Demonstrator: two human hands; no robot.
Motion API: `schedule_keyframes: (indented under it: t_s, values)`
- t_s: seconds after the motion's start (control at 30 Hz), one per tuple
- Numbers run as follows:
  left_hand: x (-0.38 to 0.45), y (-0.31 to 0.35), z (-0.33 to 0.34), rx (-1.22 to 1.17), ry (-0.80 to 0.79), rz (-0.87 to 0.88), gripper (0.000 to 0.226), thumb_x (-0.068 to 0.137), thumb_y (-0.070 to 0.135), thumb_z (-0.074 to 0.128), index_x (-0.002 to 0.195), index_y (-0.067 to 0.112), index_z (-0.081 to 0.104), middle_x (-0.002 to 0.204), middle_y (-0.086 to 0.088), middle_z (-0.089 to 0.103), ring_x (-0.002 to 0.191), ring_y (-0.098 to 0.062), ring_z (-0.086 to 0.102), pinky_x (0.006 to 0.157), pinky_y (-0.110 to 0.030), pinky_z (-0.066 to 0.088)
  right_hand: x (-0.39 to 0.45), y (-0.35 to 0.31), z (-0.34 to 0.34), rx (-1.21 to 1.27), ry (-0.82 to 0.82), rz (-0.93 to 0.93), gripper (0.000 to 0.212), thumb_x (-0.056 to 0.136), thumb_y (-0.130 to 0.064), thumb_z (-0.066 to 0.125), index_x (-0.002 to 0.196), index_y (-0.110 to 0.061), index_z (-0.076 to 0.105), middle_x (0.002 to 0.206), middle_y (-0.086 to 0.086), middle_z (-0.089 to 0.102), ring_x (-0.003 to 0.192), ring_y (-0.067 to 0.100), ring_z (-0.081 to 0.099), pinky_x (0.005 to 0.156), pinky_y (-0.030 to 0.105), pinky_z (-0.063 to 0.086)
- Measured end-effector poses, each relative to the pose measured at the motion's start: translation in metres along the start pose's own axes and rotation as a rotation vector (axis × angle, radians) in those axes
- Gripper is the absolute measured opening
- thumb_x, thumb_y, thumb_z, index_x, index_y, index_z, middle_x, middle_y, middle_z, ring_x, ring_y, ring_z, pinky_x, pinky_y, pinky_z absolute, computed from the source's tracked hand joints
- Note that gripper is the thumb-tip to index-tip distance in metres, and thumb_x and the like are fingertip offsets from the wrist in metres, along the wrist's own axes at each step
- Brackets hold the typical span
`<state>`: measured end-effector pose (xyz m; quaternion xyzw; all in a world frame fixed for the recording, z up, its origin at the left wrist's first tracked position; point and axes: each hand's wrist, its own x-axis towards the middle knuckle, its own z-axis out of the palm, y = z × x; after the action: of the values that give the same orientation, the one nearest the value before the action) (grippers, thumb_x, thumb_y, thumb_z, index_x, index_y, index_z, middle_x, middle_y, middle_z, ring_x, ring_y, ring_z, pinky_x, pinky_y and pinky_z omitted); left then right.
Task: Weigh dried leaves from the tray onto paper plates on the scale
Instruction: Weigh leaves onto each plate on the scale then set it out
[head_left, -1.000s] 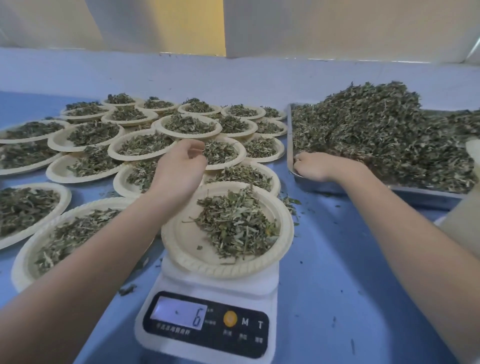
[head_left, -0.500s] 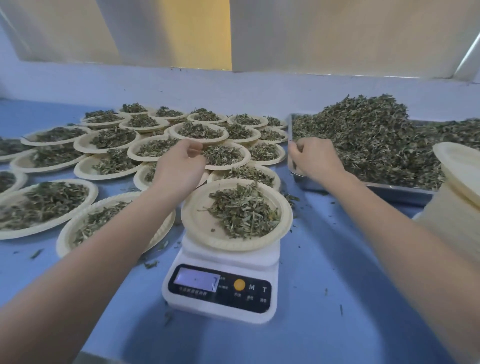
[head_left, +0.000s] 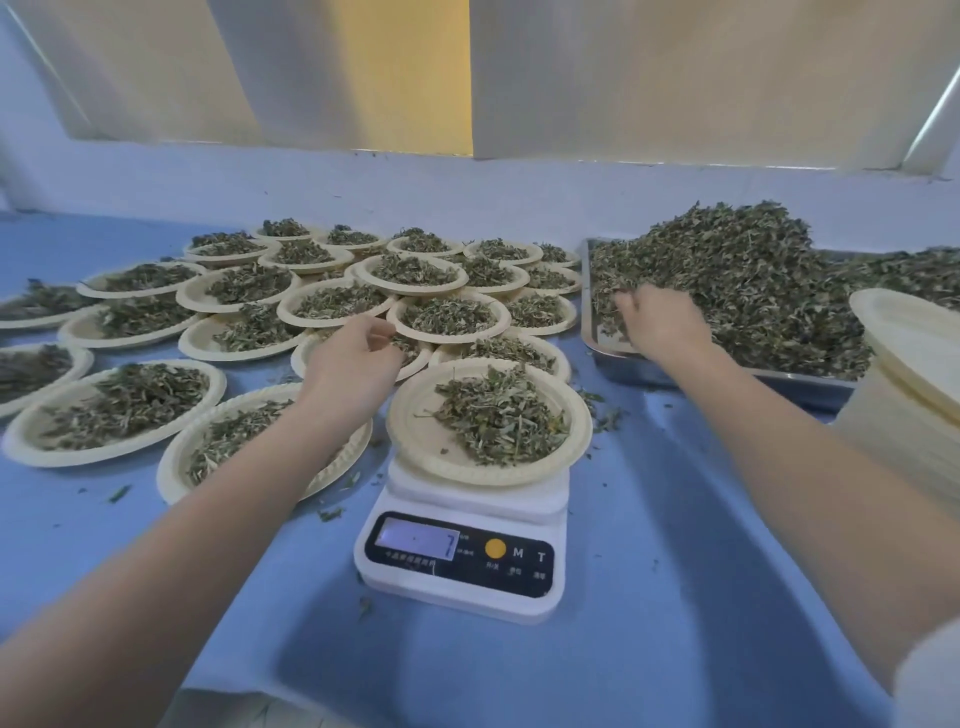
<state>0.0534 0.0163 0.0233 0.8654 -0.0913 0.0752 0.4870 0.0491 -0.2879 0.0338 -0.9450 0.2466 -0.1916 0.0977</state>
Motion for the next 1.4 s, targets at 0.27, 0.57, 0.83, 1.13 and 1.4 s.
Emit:
schedule_keyframes:
  t_s: [0.27, 0.57, 0.83, 1.13, 1.4]
  values:
    - [0.000, 0.009, 0.004, -0.015, 0.012, -0.001, 0.034, 0.091, 0.015, 0.049, 0.123, 0.020, 0.056, 0.120, 0.002, 0.059, 0.095, -0.016, 0.056, 0.074, -0.027, 0.043, 0.005, 0.021, 0.019, -0.067, -0.285, -0.040, 0.079, 0.084, -0.078, 0.005, 0.151, -0.037, 0.002, 0.161, 0.002, 0.000, 0.146, 0.033, 0.000, 0.114, 0.054, -0.004]
    - [-0.020, 0.010, 0.011, 0.081, -0.110, -0.008, 0.047, 0.096, 0.031, 0.044, 0.142, 0.020, 0.041, 0.130, -0.005, 0.053, 0.099, -0.018, 0.053, 0.083, -0.030, 0.036, -0.076, -0.027, 0.006, 0.701, -0.211, -0.239, 0.063, 0.099, -0.055, 0.021, 0.153, -0.024, 0.014, 0.160, -0.007, 0.012, 0.146, 0.009, 0.009, 0.117, 0.034, 0.008]
    - [-0.039, 0.008, 0.016, -0.173, -0.196, -0.132, 0.056, 0.099, 0.041, 0.039, 0.148, 0.016, 0.029, 0.153, -0.001, 0.031, 0.139, -0.022, 0.030, 0.110, -0.039, 0.024, -0.131, -0.041, 0.009, 0.848, -0.390, -0.092, 0.075, 0.091, -0.069, 0.015, 0.153, -0.028, 0.007, 0.160, -0.012, 0.005, 0.146, 0.008, 0.005, 0.119, 0.041, 0.007]
    - [-0.016, 0.023, -0.004, -0.319, 0.025, -0.135, 0.041, 0.098, 0.013, 0.040, 0.140, 0.011, 0.041, 0.109, 0.001, 0.052, 0.074, -0.007, 0.049, 0.064, -0.024, 0.041, -0.113, -0.090, -0.015, 1.019, -0.317, -0.041, 0.065, 0.095, -0.065, 0.016, 0.150, -0.033, 0.019, 0.156, -0.009, 0.021, 0.143, 0.017, 0.022, 0.110, 0.040, 0.020]
    - [0.049, 0.003, -0.071, -0.320, 0.191, -0.226, 0.051, 0.092, -0.007, 0.031, 0.139, 0.007, 0.043, 0.117, -0.010, 0.058, 0.091, -0.033, 0.059, 0.077, -0.040, 0.048, -0.054, -0.178, -0.016, 1.130, -0.404, -0.123, 0.058, 0.098, -0.054, 0.028, 0.150, -0.029, 0.021, 0.154, -0.007, 0.025, 0.132, 0.013, 0.031, 0.102, 0.037, 0.025]
